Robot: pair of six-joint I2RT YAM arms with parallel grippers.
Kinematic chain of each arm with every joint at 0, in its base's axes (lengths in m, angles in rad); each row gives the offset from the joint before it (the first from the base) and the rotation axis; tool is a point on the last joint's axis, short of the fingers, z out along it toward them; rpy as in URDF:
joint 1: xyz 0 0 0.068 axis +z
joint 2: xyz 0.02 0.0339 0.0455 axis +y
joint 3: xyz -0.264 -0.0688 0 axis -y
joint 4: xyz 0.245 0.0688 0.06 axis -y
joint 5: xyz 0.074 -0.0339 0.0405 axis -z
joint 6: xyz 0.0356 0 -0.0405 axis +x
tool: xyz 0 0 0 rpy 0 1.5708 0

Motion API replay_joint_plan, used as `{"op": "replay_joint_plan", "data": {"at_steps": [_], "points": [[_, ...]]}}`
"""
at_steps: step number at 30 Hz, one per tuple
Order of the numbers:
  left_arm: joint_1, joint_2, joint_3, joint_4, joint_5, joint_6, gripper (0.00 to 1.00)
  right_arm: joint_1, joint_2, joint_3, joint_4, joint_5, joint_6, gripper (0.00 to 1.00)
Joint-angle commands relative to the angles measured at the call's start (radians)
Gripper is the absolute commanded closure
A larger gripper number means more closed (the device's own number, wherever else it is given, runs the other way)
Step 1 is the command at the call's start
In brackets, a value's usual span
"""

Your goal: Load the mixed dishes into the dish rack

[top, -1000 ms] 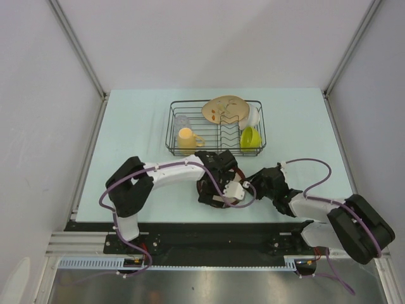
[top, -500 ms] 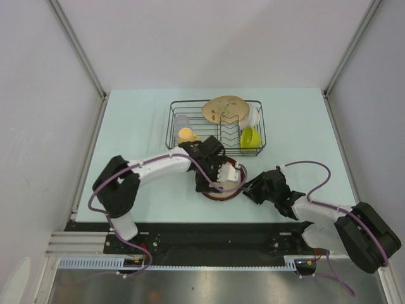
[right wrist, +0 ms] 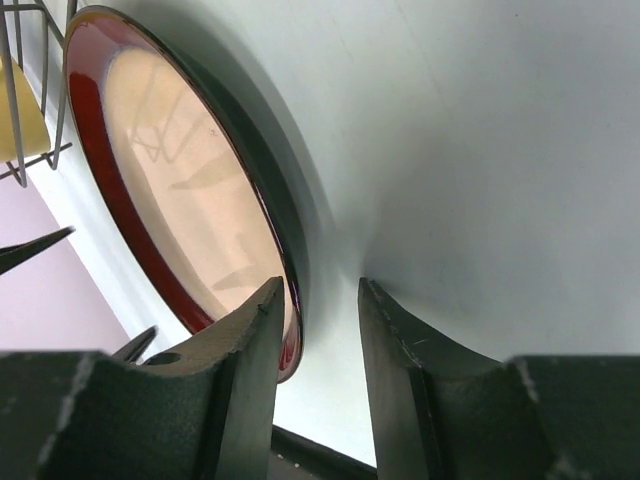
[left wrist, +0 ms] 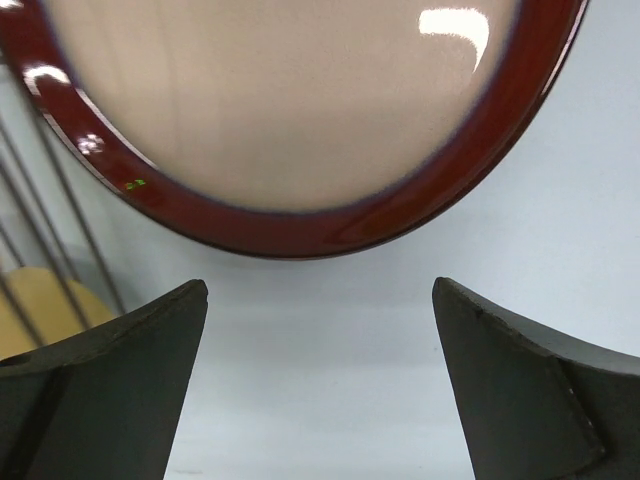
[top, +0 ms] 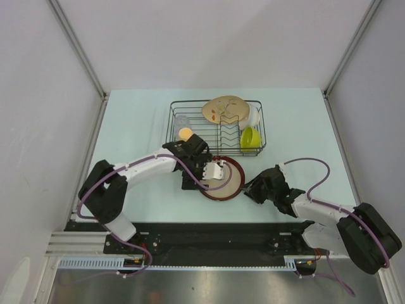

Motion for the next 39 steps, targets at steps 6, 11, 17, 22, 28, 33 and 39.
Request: {"op": "replay_joint_plan", "data": {"at_steps": [6,11,17,22,28,33,39], "points": [[0.019,0.107,-0.022,0.116,-0.033,0.066,0.00,-0.012,-0.050,0.006,0.076,0.044,-0.038,0.57],[0.045,0.161,-0.012,0.150,-0.060,0.096,0.00,-0.018,-0.076,-0.016,0.113,0.054,-0.040,0.56],[0.046,0.242,0.050,0.161,-0.070,0.109,0.00,-0.027,-0.038,0.001,0.136,0.087,-0.090,0.57],[0.048,0.285,0.086,0.158,-0.070,0.114,0.00,-0.061,0.036,0.030,0.177,0.102,-0.152,0.57],[0.045,0.288,0.110,0.144,-0.051,0.108,0.00,-0.104,0.069,0.063,0.186,0.117,-0.207,0.56],[0.030,0.297,0.117,0.141,-0.048,0.105,0.00,-0.104,0.163,0.076,0.272,0.108,-0.224,0.57],[-0.007,0.301,0.119,0.148,-0.042,0.096,0.00,-0.044,0.293,0.076,0.397,0.012,-0.201,0.58]]}}
